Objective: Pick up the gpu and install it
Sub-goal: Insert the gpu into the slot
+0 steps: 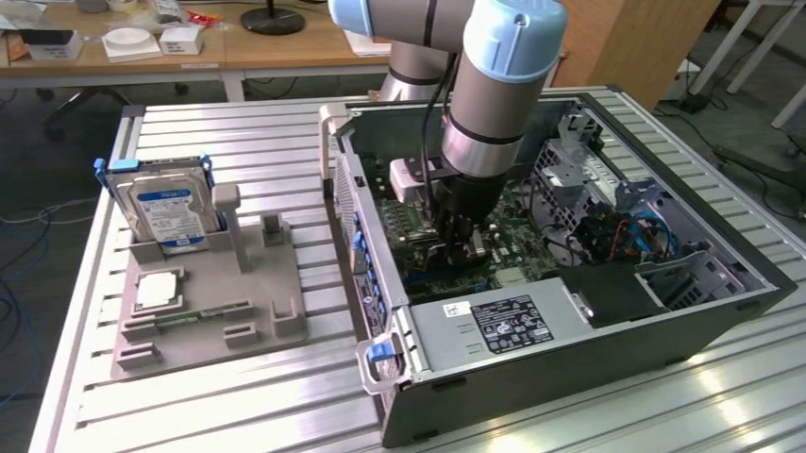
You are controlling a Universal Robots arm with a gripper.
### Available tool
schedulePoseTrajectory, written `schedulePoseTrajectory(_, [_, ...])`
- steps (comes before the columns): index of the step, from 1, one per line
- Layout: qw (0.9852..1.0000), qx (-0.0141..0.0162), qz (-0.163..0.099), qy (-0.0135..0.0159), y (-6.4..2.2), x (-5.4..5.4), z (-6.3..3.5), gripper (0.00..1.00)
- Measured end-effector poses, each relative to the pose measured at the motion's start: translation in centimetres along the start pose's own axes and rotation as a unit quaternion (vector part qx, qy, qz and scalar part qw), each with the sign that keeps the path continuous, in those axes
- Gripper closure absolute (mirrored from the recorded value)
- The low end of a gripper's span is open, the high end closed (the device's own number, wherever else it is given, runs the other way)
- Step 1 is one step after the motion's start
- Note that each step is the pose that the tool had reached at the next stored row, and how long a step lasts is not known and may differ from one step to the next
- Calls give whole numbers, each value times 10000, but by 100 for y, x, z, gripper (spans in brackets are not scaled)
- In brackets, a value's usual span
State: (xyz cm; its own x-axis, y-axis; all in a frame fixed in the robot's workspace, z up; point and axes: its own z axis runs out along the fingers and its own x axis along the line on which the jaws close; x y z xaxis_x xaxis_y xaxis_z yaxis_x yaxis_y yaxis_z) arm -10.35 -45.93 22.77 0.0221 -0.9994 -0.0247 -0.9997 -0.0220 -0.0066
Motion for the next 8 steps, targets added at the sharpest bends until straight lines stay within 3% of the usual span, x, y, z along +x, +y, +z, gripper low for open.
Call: schedulePoseTrajectory(8, [10000,3,0,0,0,-1,-43,73])
